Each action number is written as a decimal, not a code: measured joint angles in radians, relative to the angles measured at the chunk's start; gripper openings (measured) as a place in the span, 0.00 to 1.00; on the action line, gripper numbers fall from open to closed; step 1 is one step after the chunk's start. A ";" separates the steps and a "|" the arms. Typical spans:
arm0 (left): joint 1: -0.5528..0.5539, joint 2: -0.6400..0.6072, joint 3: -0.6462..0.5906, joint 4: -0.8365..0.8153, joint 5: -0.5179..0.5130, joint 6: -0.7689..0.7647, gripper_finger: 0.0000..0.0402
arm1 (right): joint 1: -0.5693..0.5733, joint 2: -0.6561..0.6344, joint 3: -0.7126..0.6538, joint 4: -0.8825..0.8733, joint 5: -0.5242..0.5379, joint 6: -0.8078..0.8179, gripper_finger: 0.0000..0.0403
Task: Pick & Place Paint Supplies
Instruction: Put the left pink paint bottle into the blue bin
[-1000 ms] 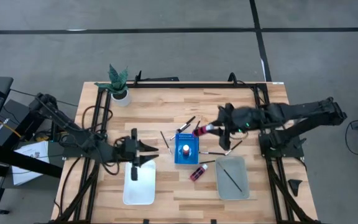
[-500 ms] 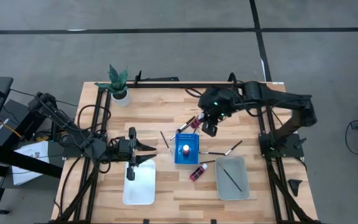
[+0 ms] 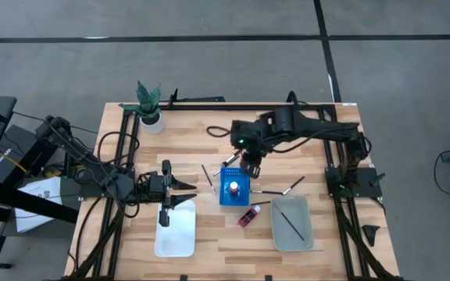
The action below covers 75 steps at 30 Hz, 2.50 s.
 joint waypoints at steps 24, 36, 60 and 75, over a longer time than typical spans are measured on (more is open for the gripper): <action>-0.001 0.001 0.000 -0.042 0.000 -0.046 0.21 | -0.004 0.045 -0.233 0.146 -0.002 -0.150 0.28; -0.002 0.001 0.000 -0.048 0.000 -0.050 0.21 | -0.007 0.045 -0.275 0.226 -0.062 -0.194 0.28; -0.034 0.001 0.000 -0.060 0.000 -0.079 0.21 | -0.055 -0.219 -0.274 0.226 -0.035 -0.200 0.28; -0.029 0.001 0.000 -0.062 0.000 -0.088 0.21 | -0.149 -0.518 -0.831 0.747 -0.170 -0.205 0.28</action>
